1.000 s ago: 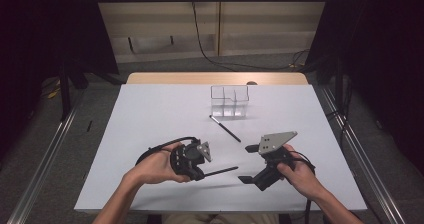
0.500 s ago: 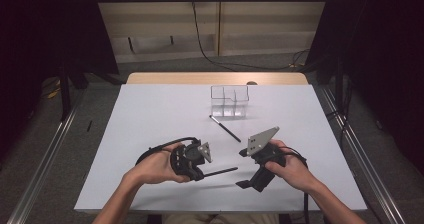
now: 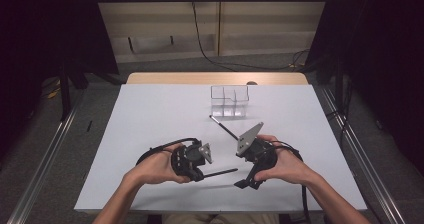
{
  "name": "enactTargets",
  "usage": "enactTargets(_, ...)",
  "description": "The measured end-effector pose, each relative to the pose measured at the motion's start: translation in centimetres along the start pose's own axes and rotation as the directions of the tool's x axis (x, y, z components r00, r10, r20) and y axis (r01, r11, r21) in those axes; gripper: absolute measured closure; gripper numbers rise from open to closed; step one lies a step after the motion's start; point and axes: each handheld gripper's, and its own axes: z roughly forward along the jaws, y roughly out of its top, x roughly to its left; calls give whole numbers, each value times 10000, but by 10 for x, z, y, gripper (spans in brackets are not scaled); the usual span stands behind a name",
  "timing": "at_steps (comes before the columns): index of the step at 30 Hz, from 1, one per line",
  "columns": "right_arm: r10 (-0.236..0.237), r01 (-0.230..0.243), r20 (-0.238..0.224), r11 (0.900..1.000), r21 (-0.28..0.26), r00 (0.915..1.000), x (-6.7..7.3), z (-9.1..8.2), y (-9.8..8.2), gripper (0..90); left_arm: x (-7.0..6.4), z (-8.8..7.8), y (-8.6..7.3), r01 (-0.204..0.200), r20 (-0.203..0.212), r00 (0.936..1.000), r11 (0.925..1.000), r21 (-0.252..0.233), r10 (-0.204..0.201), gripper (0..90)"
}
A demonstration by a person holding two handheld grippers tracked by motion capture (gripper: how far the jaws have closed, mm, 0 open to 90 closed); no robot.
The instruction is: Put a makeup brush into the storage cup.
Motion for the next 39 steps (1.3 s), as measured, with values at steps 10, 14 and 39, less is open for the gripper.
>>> enactTargets(10,-444,468,-261,9939,996,9987,-1,15,11,245,0,3,0,-109,45,9999,9998,188,108,839)
enactTargets(14,-562,597,-352,9923,1081,9978,-4,18,15,348,0,4,1,-138,61,9999,9997,219,136,839)
enactTargets(39,-575,726,-1218,9897,1230,9909,-9,36,23,705,-2,8,5,-322,-9,9995,9991,266,322,839)
